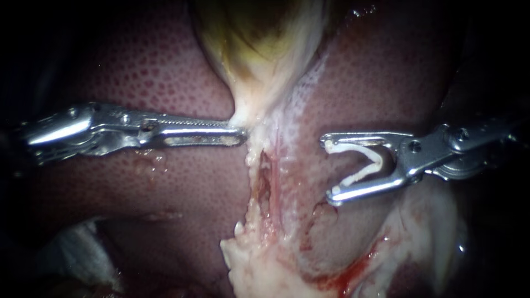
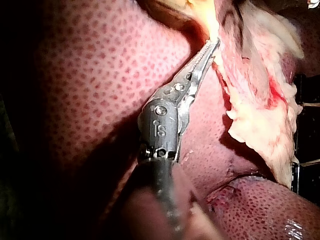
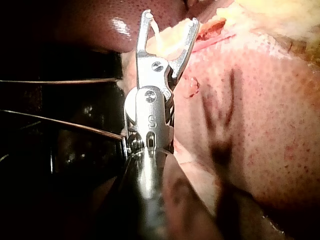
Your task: Clipping first clip left tube
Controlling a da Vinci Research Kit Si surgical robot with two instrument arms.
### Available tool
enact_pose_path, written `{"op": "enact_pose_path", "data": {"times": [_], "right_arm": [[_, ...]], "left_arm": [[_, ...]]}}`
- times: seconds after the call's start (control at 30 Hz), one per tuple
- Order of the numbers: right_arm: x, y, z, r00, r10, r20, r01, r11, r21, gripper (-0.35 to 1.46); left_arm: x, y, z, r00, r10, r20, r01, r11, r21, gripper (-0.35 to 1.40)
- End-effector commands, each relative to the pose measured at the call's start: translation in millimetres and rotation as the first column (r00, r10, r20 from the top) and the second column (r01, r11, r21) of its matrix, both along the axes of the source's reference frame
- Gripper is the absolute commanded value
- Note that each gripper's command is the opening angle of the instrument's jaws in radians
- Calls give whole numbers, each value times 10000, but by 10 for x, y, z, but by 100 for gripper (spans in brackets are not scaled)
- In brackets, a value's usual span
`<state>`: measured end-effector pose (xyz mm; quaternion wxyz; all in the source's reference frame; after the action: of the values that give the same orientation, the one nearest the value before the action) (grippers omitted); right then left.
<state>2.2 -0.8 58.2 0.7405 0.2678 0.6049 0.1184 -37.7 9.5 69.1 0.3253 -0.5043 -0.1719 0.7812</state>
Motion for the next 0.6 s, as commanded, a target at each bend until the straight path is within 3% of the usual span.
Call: {"op": "enact_pose_path", "data": {"times": [0.03, 0.23, 0.37, 0.6], "right_arm": [[0, 0, 0, 10000, 0, 3, 0, 10000, 2, 58], [0, 0, 1, 10000, 2, 5, -2, 10000, 1, 58], [2, -1, 2, 10000, 9, 9, -9, 10000, -6, 58], [2, -1, 3, 10000, 15, 14, -15, 10000, -11, 58]], "left_arm": [[0, 0, 0, 10000, 4, 6, -4, 10000, -1, -35], [10, 3, -6, 9999, 62, 85, -62, 9999, 103, -35], [28, 15, -21, 10000, -36, 30, 35, 9999, 147, -35], [69, 44, -67, 9966, -727, 398, 727, 9974, -1, -35]]}}
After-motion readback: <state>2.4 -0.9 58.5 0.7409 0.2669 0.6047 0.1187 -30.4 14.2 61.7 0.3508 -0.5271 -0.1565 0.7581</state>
